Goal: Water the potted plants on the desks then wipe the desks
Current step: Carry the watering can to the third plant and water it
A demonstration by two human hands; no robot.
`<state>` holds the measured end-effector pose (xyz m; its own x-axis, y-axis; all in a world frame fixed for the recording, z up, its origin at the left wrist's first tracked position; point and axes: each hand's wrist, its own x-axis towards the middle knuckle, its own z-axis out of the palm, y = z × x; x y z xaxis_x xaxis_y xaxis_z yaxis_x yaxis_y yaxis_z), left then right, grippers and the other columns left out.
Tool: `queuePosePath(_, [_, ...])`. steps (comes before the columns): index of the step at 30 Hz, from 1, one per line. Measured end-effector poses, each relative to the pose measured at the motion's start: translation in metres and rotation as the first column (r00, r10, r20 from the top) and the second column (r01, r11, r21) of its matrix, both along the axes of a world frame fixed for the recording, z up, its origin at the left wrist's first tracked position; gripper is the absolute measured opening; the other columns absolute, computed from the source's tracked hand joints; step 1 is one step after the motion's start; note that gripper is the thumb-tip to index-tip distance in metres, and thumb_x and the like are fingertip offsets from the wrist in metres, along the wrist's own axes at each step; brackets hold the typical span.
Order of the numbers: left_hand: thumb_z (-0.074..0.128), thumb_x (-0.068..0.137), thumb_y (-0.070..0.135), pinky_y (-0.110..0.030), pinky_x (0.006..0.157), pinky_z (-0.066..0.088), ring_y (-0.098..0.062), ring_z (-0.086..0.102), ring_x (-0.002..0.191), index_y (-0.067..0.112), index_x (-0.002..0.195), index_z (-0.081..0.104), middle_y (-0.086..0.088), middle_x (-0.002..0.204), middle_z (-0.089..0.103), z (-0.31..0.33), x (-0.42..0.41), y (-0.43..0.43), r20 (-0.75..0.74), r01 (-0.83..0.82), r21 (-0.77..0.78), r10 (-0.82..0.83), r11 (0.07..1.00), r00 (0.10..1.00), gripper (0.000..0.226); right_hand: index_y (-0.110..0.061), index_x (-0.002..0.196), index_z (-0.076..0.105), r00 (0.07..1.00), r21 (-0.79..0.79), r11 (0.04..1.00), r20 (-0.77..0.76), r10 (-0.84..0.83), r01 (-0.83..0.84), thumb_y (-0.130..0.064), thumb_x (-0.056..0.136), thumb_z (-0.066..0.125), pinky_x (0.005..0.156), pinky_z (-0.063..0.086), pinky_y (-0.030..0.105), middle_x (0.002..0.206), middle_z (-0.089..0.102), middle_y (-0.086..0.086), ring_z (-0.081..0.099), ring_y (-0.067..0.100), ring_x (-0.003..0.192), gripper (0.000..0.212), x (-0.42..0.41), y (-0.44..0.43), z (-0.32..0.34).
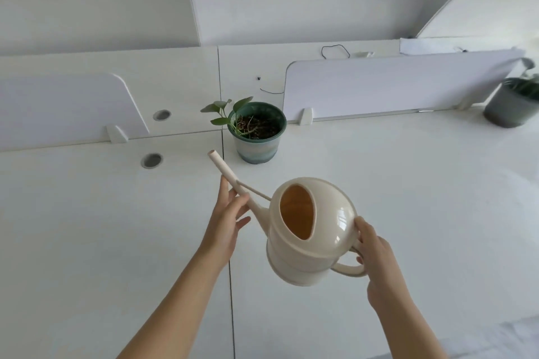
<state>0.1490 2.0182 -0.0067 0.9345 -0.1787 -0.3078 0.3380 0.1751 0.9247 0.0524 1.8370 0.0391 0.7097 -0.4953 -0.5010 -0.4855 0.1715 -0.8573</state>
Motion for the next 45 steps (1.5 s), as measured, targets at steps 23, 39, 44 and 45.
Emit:
queuePosePath(23, [0.046, 0.092, 0.029, -0.048, 0.109, 0.032, -0.026, 0.047, 0.120, 0.032, 0.146, 0.006, 0.006, 0.125, 0.046, -0.009, 0.100, -0.067, -0.052, 0.145, 0.005, -0.145, 0.989, 0.988, 0.067, -0.004, 0.064, 0.057, 0.995, -0.130, 0.989, 0.066, 0.078, -0.069, -0.007, 0.086, 0.053, 0.072, 0.040, 0.028, 0.115, 0.058, 0.003, 0.052, 0.023, 0.110, 0.023, 0.055, -0.035, 0.008])
queuePosePath(39, [0.058, 0.081, 0.032, -0.025, 0.073, 0.043, -0.012, 0.053, 0.085, 0.031, 0.120, 0.031, 0.002, 0.089, 0.048, -0.015, 0.137, -0.114, -0.056, 0.223, -0.035, -0.225, 0.974, 0.973, 0.047, -0.008, 0.071, 0.061, 0.991, -0.213, 0.976, 0.117, 0.061, -0.035, -0.010, 0.089, 0.053, 0.056, 0.035, 0.015, 0.125, 0.052, 0.000, 0.052, 0.009, 0.096, 0.019, 0.088, -0.055, 0.032])
queuePosePath(44, [0.054, 0.084, 0.029, -0.029, 0.078, 0.043, -0.011, 0.052, 0.080, 0.036, 0.106, 0.034, 0.001, 0.088, 0.050, -0.011, 0.152, -0.120, -0.057, 0.242, -0.005, -0.242, 0.970, 0.969, 0.031, -0.008, 0.071, 0.061, 0.993, -0.227, 0.974, 0.115, 0.028, -0.001, -0.011, 0.090, 0.052, 0.054, 0.036, 0.013, 0.126, 0.054, 0.001, 0.049, 0.012, 0.106, 0.021, 0.097, -0.056, 0.037])
queuePosePath(45, [0.055, 0.083, 0.030, -0.029, 0.078, 0.042, -0.011, 0.052, 0.079, 0.035, 0.103, 0.037, 0.002, 0.087, 0.050, -0.010, 0.154, -0.120, -0.062, 0.247, -0.002, -0.247, 0.969, 0.967, 0.027, -0.009, 0.070, 0.061, 0.993, -0.232, 0.973, 0.116, 0.026, 0.002, -0.011, 0.090, 0.052, 0.054, 0.036, 0.013, 0.125, 0.054, 0.001, 0.049, 0.012, 0.105, 0.021, 0.099, -0.056, 0.037])
